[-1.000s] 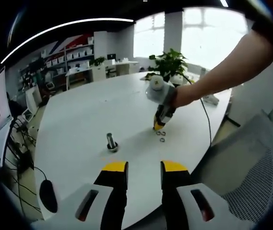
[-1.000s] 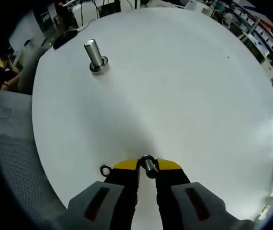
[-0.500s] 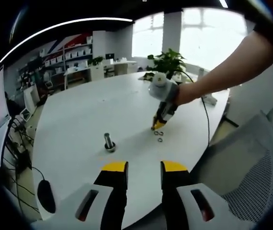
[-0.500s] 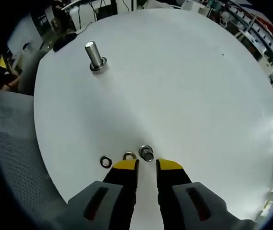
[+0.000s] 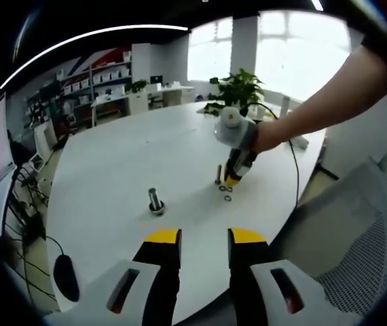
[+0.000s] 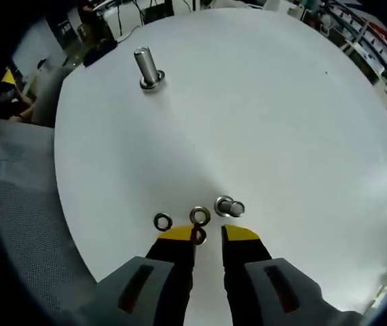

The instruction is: Place the washer onto the threaded stud by aligning its center hole with the stud, sliding it down to the base, and recovering from edge contact or off-axis alignment until the washer reaches the visible bottom stop.

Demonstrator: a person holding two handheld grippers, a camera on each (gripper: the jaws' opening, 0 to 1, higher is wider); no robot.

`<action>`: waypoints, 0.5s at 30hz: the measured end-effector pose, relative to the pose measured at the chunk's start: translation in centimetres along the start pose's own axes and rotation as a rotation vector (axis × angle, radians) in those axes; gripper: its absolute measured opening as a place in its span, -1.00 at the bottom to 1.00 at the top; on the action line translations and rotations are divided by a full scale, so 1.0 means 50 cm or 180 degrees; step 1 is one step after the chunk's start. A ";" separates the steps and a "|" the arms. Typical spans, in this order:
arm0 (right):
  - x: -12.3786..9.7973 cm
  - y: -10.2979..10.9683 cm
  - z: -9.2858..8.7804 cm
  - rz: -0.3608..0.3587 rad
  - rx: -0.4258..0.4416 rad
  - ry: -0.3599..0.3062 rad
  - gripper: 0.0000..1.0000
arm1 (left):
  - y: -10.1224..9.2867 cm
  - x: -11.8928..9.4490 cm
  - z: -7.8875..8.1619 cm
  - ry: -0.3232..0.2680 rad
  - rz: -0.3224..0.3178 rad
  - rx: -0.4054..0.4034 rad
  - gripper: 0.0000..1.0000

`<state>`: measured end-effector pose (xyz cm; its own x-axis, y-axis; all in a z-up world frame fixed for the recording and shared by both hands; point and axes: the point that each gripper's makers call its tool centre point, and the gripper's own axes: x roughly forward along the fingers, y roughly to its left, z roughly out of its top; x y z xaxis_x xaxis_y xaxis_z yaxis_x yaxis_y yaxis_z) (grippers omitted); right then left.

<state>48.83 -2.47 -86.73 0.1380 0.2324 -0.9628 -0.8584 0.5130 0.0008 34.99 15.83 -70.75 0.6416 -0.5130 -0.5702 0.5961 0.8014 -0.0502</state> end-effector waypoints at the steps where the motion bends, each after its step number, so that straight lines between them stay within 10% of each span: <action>1: 0.002 0.002 -0.001 0.0006 -0.0004 0.0007 -0.65 | 0.001 0.000 -0.001 0.0006 0.0004 0.0005 -0.50; 15: -0.002 0.014 -0.016 0.0034 -0.0144 0.0018 -0.62 | 0.001 0.000 0.000 0.0002 0.0017 -0.0002 -0.50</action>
<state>47.83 -2.82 -86.84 0.1260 0.2330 -0.9643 -0.8813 0.4726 -0.0010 35.01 15.88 -70.76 0.6445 -0.5084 -0.5711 0.5922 0.8044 -0.0477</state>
